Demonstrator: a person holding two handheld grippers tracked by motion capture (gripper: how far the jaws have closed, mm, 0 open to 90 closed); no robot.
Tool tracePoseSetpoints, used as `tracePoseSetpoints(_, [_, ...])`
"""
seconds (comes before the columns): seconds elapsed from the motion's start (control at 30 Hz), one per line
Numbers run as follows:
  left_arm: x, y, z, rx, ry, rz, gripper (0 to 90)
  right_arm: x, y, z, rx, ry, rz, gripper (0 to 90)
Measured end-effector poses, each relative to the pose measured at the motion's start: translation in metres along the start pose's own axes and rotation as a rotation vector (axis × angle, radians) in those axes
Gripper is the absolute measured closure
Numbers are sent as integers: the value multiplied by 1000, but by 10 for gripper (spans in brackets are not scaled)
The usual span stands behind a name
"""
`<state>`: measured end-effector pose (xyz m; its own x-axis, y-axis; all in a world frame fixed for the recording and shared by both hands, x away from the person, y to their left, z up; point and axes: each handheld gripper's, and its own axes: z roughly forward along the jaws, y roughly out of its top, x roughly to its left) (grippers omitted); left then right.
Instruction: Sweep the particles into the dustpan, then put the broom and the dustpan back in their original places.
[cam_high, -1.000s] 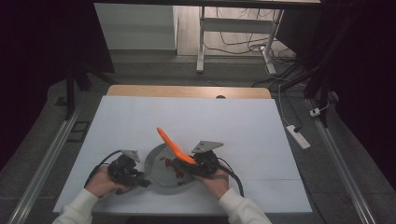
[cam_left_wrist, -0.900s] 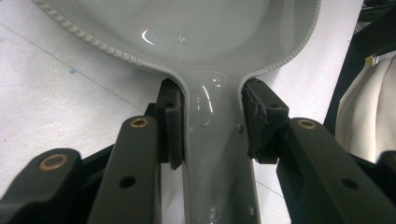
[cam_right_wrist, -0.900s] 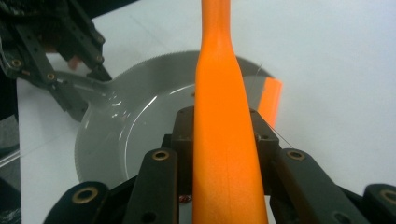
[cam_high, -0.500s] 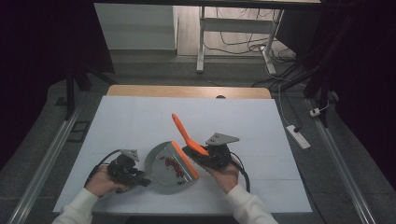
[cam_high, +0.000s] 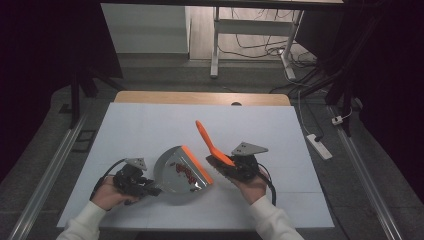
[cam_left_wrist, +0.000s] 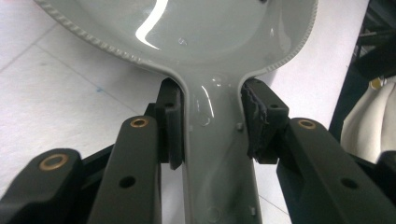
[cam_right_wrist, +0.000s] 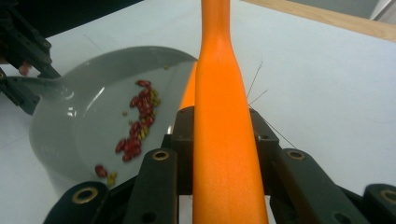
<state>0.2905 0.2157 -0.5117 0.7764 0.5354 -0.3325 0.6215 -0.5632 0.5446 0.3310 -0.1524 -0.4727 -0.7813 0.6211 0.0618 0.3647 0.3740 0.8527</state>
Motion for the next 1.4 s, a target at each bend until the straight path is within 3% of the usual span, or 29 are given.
tracePoseSetpoints(0.57, [-6,-4,-4,-92,63,-122,616,-30,-28,-53,14,-65,36,701])
tracePoseSetpoints(1.07, [-6,-11,-10,-145,98,-194,616,-46,-41,-69,55,-119,61,700])
tracePoseSetpoints(1.4, [-6,-15,-11,-177,153,-255,616,-47,-44,-71,70,-110,44,701])
